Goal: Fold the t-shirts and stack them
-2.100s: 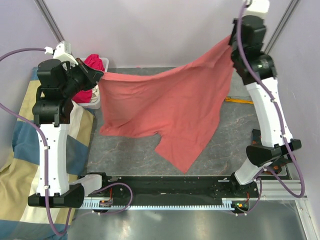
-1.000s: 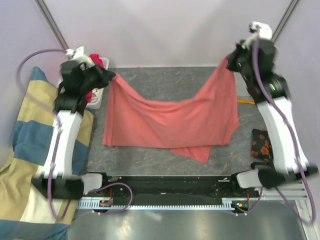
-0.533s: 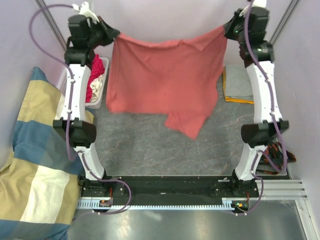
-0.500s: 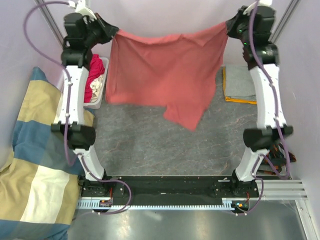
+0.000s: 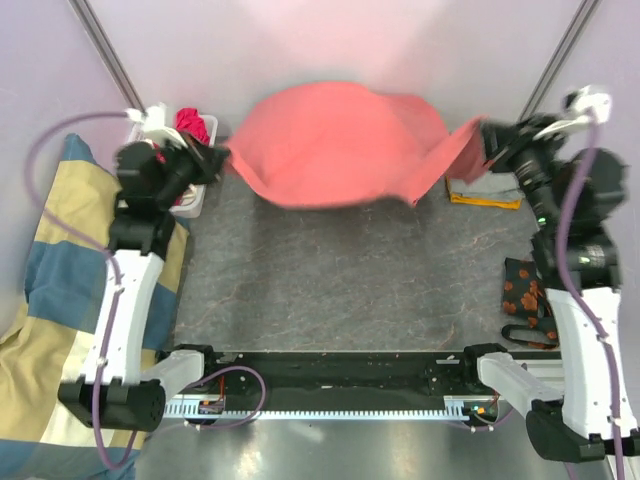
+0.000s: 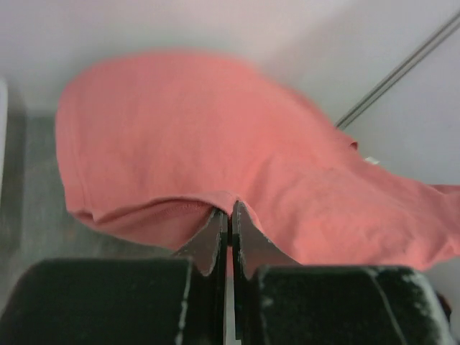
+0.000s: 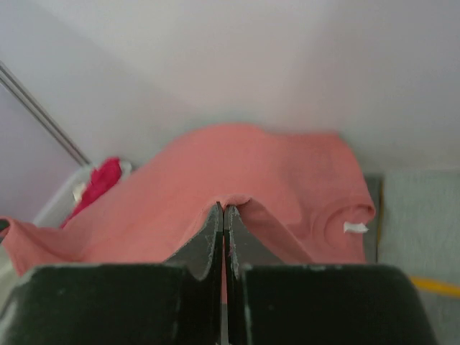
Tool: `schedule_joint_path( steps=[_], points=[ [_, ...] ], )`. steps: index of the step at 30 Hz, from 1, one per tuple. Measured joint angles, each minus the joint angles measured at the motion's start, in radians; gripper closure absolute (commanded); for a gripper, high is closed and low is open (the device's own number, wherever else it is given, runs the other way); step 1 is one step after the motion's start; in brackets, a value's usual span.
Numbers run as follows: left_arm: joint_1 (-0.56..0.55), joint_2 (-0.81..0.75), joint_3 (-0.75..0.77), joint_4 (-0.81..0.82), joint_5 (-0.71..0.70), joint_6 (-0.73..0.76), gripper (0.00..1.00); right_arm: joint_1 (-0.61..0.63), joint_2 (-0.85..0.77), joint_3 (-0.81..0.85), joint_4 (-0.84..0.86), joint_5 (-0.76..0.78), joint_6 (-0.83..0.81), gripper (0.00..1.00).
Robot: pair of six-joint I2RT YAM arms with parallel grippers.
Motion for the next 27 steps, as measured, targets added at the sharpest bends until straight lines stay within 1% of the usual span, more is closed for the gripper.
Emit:
schedule_joint_path(
  steps=[1,2,5,8,10,12,16,22,27],
  points=[
    [0.0,0.003,-0.082,0.003,-0.01,0.005,0.98,0.0,-0.018,-0.079,-0.003,-0.006,0.005,1.0],
    [0.0,0.018,-0.156,0.0,-0.019,0.008,0.98,0.0,-0.041,-0.193,-0.002,-0.011,0.009,1.0],
    [0.0,0.085,-0.362,-0.006,-0.057,0.017,0.98,0.0,-0.063,-0.445,-0.028,-0.013,0.019,1.0],
    [0.0,0.135,-0.48,-0.052,-0.093,0.017,0.98,0.0,-0.072,-0.663,-0.088,-0.011,0.036,1.0],
    [-0.002,0.16,-0.492,-0.089,-0.121,0.016,0.98,0.0,-0.098,-0.76,-0.138,-0.01,0.049,1.0],
    [-0.002,0.16,-0.492,-0.093,-0.151,0.017,0.98,0.0,-0.148,-0.808,-0.173,-0.01,0.061,1.0],
    [-0.002,0.158,-0.499,-0.1,-0.199,0.016,0.98,0.0,-0.228,-0.818,-0.17,-0.01,0.073,1.0],
    [-0.002,0.161,-0.546,-0.141,-0.226,0.0,0.98,0.0,-0.218,-0.818,-0.169,-0.01,0.076,1.0],
    [-0.002,0.169,-0.552,-0.167,-0.247,-0.014,0.98,0.0,-0.211,-0.818,-0.177,-0.01,0.078,1.0]
  ],
)
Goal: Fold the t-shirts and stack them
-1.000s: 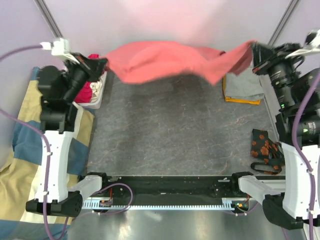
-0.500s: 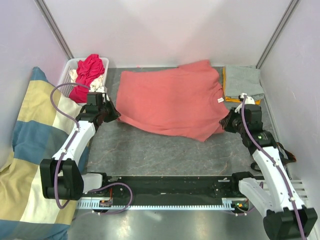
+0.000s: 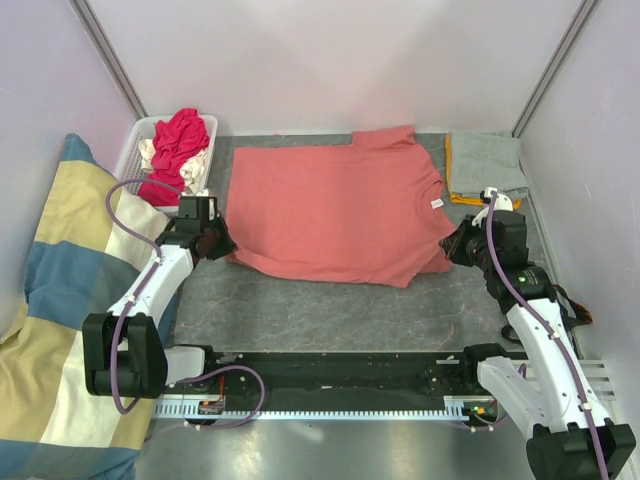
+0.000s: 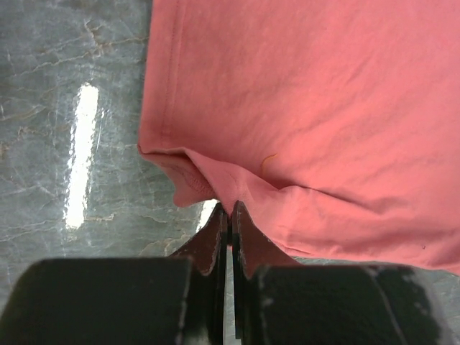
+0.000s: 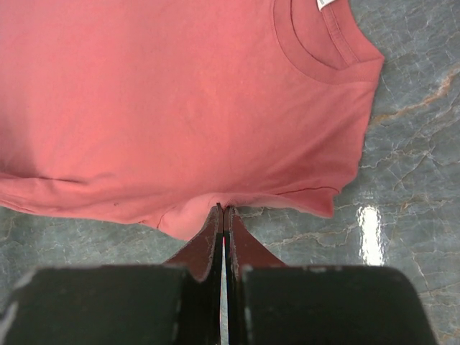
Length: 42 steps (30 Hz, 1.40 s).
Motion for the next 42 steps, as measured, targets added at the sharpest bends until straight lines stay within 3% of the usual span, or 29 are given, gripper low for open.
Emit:
schedule_joint_path(
  steps=[7,22,42],
  points=[
    [0.0,-0.018,-0.055,-0.039,-0.003,-0.035,0.98,0.0,-0.013,-0.004,-0.056,0.004,0.036,1.0],
    [0.0,-0.214,-0.056,-0.198,-0.003,-0.032,0.98,0.0,-0.06,0.052,-0.235,0.136,0.092,1.0],
    [0.0,-0.229,-0.024,-0.27,-0.055,-0.026,0.98,0.0,-0.105,0.047,-0.343,0.136,0.144,1.0]
  ],
)
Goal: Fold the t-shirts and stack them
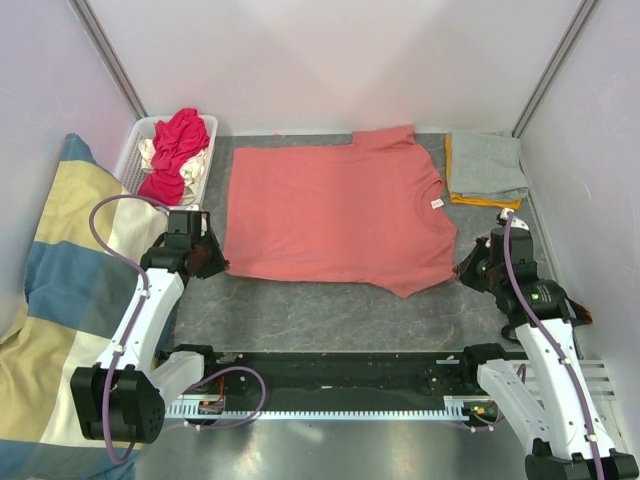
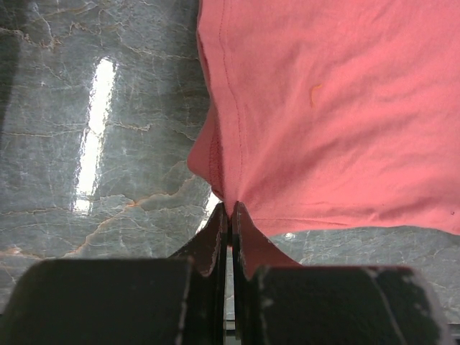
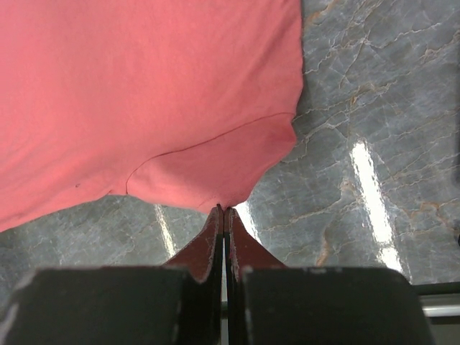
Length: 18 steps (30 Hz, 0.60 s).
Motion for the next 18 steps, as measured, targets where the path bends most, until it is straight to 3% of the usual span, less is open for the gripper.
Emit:
schedule_joint_path(
  steps=[7,18],
  points=[
    [0.0,-0.032,0.0,-0.02,0.005,-0.011,0.98,0.0,-0.057,-0.019,-0.046,-0.029,0.006,1.0],
    [-0.001,-0.232,0.0,-0.111,0.054,-0.133,0.98,0.0,-0.138,0.015,-0.196,-0.076,0.026,1.0]
  ],
)
